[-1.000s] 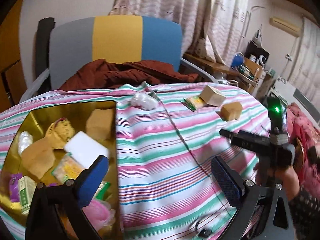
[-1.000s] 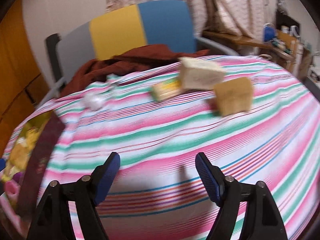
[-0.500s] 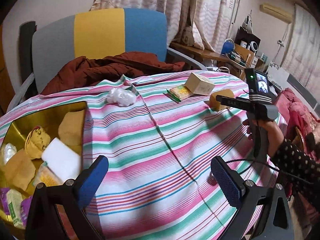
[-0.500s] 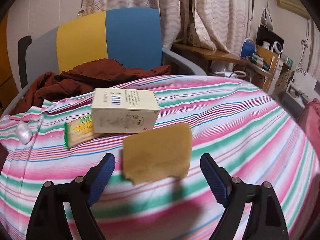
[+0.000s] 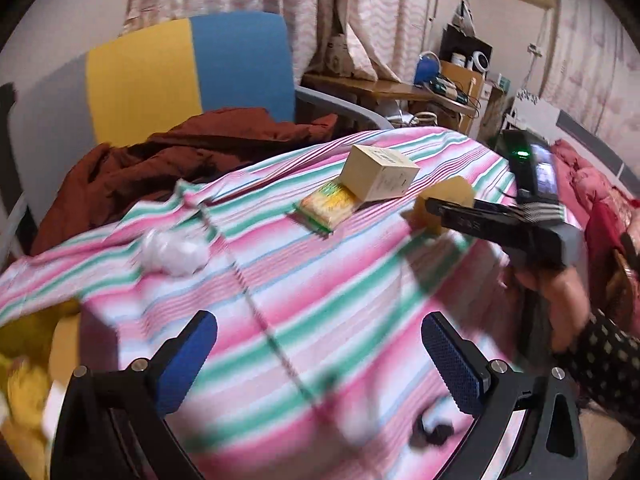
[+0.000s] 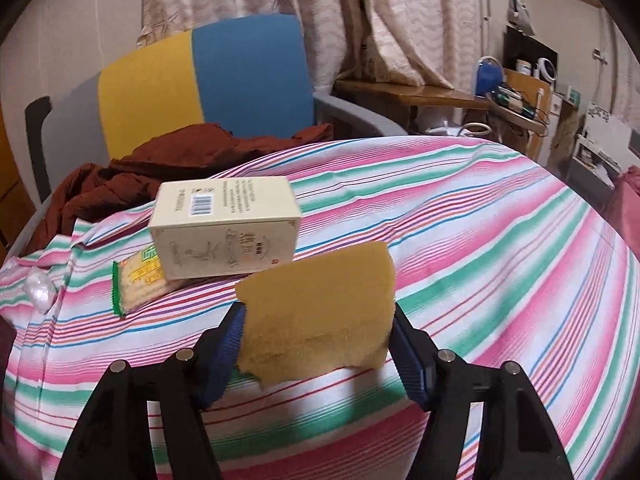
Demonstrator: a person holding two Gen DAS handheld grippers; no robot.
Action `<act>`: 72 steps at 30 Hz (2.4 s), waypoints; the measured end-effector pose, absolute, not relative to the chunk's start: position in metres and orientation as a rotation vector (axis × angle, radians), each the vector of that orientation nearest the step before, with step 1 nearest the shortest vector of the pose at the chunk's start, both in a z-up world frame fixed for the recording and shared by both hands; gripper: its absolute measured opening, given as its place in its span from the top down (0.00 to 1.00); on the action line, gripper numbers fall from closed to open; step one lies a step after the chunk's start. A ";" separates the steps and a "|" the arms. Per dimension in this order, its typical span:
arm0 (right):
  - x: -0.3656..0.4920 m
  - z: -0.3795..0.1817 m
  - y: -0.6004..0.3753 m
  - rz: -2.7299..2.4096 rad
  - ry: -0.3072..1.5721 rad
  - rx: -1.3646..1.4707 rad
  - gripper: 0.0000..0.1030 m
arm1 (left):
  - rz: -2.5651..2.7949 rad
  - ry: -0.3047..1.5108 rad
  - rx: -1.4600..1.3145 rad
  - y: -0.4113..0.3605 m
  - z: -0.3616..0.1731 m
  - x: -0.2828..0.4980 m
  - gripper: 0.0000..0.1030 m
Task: Organize objects
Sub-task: 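Move right tool to the tan sponge beside the cream box and grasp it, then grasp the WEIDAN cracker packet with left tool while right tool holds the tan sponge, then carry WEIDAN packet and tan sponge into the gold tray and open both tools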
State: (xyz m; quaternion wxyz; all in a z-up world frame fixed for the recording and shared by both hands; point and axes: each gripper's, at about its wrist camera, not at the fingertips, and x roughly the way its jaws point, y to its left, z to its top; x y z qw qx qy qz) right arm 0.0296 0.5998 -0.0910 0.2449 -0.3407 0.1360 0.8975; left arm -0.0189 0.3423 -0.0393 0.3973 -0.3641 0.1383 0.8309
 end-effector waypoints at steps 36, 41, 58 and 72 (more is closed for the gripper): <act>0.037 -0.096 0.606 2.419 0.430 -0.862 0.32 | 1.891 0.541 -0.883 0.480 -0.099 -0.109 0.53; 0.036 -0.095 0.603 2.408 0.394 -0.861 0.32 | 1.938 0.538 -0.842 0.467 -0.095 -0.091 0.53; 0.035 -0.082 0.586 2.400 0.241 -0.803 0.32 | 2.058 0.497 -0.729 0.417 -0.079 -0.033 0.53; 0.043 -0.074 0.545 2.453 0.136 -0.797 0.32 | 2.109 0.463 -0.686 0.381 -0.073 -0.004 0.53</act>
